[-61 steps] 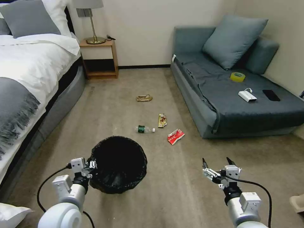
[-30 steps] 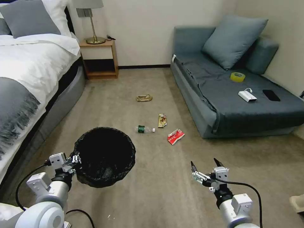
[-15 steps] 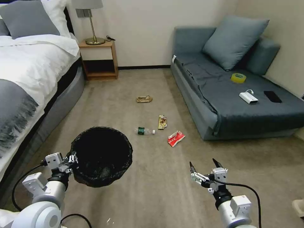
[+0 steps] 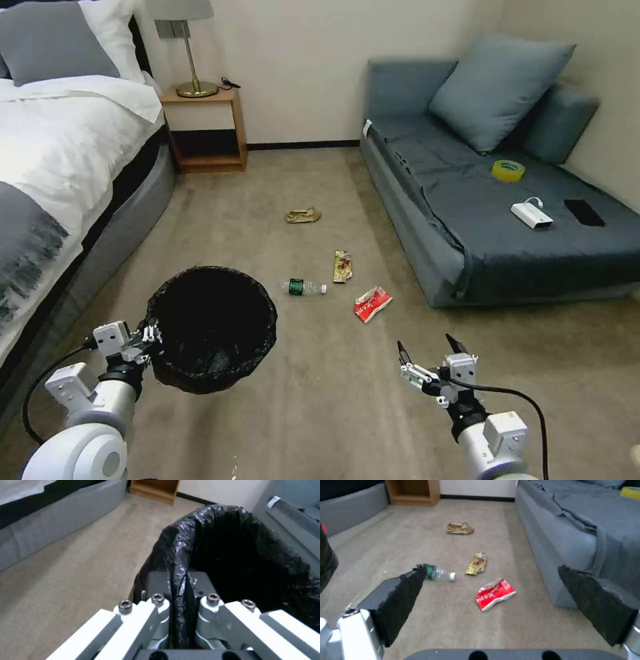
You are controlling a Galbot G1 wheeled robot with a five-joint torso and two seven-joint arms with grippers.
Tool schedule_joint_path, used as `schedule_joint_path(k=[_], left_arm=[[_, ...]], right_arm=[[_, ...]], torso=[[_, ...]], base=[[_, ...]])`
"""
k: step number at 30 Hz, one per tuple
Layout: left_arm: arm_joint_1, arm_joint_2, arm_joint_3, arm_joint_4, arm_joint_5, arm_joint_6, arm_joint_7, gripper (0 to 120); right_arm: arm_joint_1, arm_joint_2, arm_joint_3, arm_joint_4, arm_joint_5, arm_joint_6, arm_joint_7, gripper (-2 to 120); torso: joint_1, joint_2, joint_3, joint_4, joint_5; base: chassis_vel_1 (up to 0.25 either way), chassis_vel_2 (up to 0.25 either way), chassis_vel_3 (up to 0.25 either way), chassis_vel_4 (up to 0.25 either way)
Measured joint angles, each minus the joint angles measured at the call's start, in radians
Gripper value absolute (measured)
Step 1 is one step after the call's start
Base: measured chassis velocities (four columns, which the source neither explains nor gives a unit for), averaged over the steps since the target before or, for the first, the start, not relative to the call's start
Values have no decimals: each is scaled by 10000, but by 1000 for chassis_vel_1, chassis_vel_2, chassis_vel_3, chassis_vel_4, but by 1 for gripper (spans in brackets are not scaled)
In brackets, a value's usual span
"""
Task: Pick up the trash bin, then pick up the garbage on the floor and place it into the trash bin.
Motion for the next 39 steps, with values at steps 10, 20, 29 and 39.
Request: schedule_joint_path(k=[10, 20, 29, 39], left_arm=[[-15, 13, -90, 14, -77, 0, -3, 6], [-24, 11, -83, 57, 348, -135, 70, 6], [-42, 7, -67, 96, 349, -160, 76, 5], [-40, -35, -170, 193, 315, -209, 103, 5]], right_arm=[[38, -24, -3, -18, 8, -20, -21, 100], [76, -52, -36, -36, 21, -32, -36, 100], [142, -107, -53, -47, 80, -87, -15, 100], [329, -125, -197, -309, 169, -92, 15, 100]], torso=[[0, 0, 0, 1, 1], [0, 0, 0, 1, -1], [1, -1, 1, -1, 0], [0, 0, 0, -1, 2]], base=[[-119, 138, 125, -122], [-128, 129, 136, -132], [-170, 166, 158, -166], [-172, 176, 170, -169]])
